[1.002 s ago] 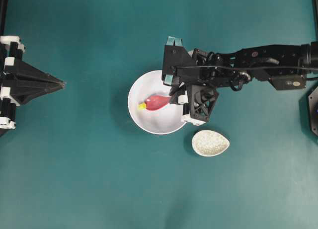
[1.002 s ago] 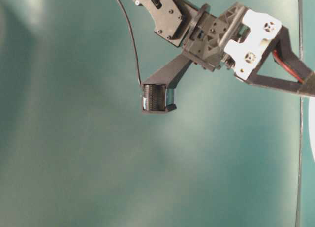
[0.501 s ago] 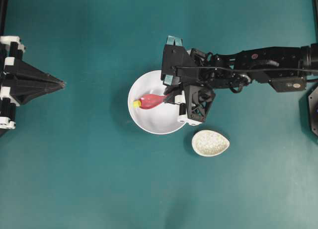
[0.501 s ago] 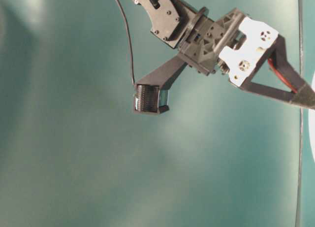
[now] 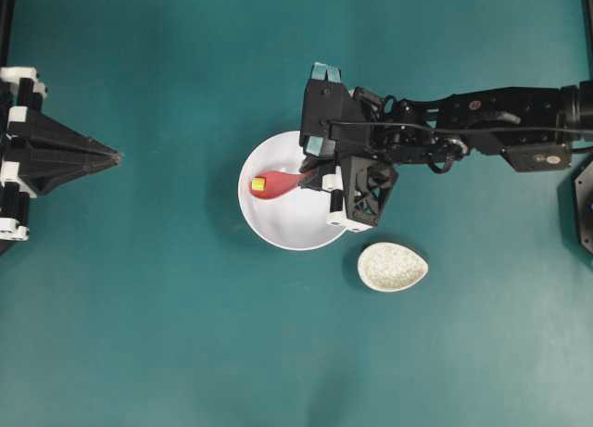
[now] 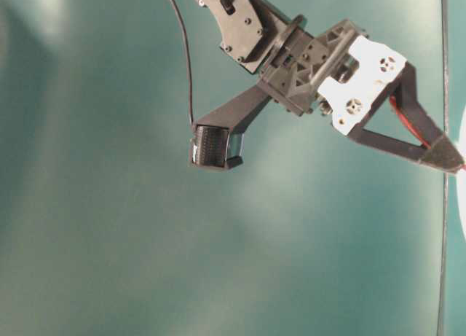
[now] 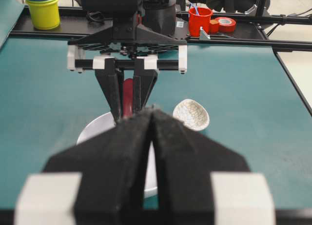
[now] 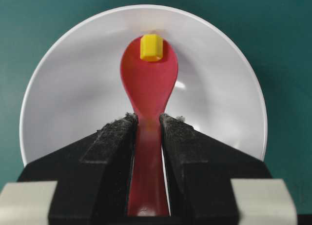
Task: Scoop the yellow hexagonal prism block from the bowl with a spoon using the right arm.
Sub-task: 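Raise the spoon carrying the yellow block up out of the bowl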
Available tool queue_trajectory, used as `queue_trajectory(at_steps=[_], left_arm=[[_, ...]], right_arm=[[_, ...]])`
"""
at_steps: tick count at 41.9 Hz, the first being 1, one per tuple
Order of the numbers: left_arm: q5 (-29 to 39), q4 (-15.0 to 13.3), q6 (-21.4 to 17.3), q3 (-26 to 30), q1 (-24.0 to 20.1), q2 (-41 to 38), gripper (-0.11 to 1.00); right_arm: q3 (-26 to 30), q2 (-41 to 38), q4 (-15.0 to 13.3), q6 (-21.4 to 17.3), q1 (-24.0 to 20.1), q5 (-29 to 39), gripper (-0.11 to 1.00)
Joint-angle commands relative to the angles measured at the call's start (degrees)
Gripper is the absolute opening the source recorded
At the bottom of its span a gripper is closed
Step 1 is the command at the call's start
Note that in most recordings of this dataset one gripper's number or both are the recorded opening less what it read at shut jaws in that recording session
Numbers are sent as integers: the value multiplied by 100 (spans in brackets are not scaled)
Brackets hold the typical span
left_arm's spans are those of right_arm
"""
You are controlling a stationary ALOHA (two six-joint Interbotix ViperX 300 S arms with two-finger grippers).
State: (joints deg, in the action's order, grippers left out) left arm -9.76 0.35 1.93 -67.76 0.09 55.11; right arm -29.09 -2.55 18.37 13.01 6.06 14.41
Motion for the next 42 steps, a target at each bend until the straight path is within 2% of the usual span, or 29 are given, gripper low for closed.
queue_trajectory(at_steps=[1,25,42], left_arm=[[-62,0,9,79,0,-44,-1],[-62,0,9,88,9,-53,-1],[-62,0,9,88,9,-53,-1]], right_arm=[[123,105,18,-9,-18,-53,22],[-26,729,-18,26,-18,-88,22],[-545,1714,-176,79,-18,-861,22]])
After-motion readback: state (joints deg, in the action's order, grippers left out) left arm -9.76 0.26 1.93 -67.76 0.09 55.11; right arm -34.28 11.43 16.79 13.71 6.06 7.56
